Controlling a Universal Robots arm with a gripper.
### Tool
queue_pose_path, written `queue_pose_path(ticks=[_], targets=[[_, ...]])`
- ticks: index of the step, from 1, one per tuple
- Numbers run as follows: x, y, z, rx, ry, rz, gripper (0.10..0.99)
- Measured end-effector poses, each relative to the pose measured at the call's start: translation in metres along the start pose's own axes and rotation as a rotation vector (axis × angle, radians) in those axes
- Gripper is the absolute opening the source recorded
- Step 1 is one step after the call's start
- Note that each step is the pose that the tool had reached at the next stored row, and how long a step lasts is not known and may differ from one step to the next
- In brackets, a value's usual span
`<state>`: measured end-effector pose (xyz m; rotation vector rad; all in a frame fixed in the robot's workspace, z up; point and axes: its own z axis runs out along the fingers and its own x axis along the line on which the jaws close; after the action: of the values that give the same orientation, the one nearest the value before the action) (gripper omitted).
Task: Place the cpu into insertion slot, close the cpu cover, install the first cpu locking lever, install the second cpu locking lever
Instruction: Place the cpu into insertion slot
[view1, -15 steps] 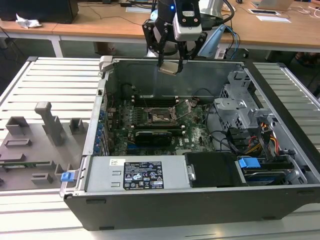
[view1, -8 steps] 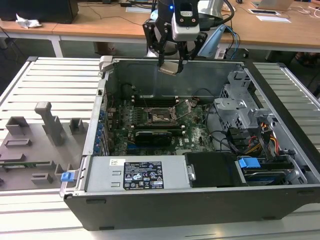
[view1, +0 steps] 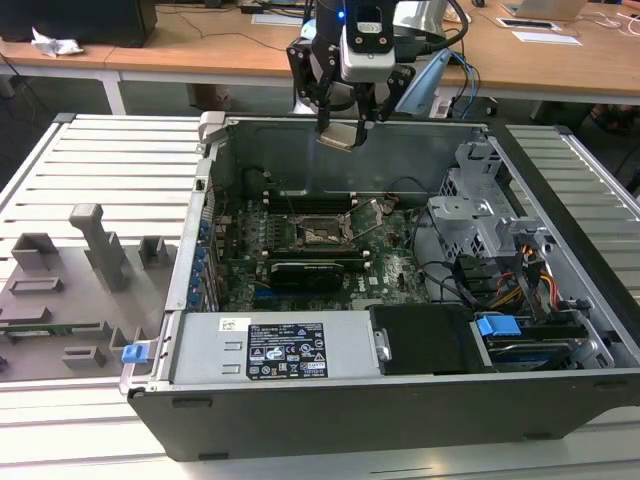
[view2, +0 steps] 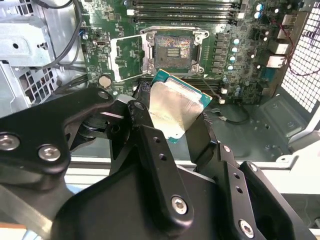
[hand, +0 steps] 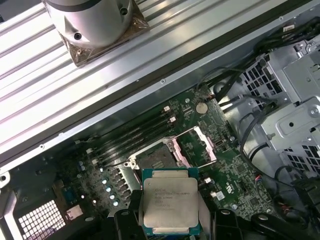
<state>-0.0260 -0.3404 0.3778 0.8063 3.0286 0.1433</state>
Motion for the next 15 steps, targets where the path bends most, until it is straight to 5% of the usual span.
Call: queue_pose_path(ticks=[15], targets=[[0.0, -0.0001, 0.0007, -0.001, -0.0069, 0.086, 0.529]])
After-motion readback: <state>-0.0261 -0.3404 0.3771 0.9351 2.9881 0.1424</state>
